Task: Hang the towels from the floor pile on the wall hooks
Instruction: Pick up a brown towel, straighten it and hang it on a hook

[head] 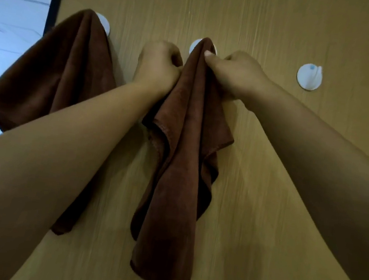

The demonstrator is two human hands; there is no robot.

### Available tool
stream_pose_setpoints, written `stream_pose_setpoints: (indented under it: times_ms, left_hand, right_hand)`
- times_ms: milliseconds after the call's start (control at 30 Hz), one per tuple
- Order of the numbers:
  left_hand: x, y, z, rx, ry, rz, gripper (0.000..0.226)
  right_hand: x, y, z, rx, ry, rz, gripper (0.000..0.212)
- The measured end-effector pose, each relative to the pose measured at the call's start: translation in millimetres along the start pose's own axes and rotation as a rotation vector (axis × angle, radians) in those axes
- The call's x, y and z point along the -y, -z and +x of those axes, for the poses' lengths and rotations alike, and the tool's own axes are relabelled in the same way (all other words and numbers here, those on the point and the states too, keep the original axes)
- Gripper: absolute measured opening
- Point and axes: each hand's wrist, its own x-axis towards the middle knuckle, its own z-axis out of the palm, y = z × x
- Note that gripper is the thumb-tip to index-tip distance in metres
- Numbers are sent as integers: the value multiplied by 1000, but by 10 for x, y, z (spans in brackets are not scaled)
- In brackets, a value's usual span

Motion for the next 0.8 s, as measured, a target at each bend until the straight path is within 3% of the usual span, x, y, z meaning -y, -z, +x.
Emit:
stream_pose_setpoints:
  times_ms: [100,200,333,467,533,633,733,800]
  left_hand:
    - [7,4,-82,-12,28,-63,36]
    - [-75,28,-157,20,134,-159,48]
    - [-191,71,-246,212,215,-233,35]
    - [-203,127,-302,338,458,-515,20]
    - [-167,135,-374,424,611,-718,23]
    - [-98,147,-571,510,698,-885,31]
    - [-63,111,-661,387,661,-670,50]
    - [-88,81,-715,279,584,-505,43]
  right_hand:
    - [1,-9,-48,29,-18,-16,37]
    - [-11,-25,-98,47,-68,-12,42]
    - [-12,-67,-202,153,-150,134,44]
    - [-112,-51,-356,267,-264,472,41]
    - [-199,-14,-463,338,-347,585,42]
    - [-329,-11,-619,396,-390,537,47]
    - [-449,-56,-686,387,-369,466,56]
    - [-505,-66,-718,399,-361,459,60]
